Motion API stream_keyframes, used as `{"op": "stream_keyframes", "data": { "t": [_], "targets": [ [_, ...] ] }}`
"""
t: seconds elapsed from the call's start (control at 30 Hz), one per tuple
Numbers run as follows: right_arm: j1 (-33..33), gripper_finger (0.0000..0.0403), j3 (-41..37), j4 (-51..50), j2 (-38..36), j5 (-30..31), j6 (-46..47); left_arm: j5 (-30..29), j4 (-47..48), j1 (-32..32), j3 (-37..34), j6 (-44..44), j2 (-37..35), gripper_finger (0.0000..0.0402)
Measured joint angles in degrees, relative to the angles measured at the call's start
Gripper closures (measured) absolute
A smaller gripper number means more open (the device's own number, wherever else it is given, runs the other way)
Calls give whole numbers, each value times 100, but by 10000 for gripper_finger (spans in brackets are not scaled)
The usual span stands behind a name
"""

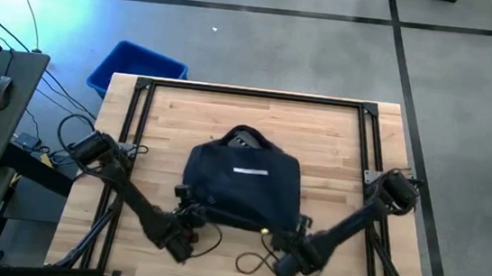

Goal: Unpack backpack
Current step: Close the blue backpack

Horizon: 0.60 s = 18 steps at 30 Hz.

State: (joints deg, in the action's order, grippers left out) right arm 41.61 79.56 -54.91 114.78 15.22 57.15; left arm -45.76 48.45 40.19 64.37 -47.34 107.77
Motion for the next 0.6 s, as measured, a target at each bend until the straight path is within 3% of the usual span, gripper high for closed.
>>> {"op": "stream_keyframes", "data": {
  "t": [0.23, 0.4, 0.6],
  "targets": [
    [309, 403, 448, 674, 0, 358, 357, 25, -883, -860, -285, 2146, -69, 398],
    [-100, 403, 513, 1238, 0, 870, -224, 226, -709, -1236, -294, 2888, -706, 376],
    [-748, 403, 513, 1702, 2, 1100, -1250, 518, -299, -1169, -292, 3293, -1819, 334]
  ]
}}
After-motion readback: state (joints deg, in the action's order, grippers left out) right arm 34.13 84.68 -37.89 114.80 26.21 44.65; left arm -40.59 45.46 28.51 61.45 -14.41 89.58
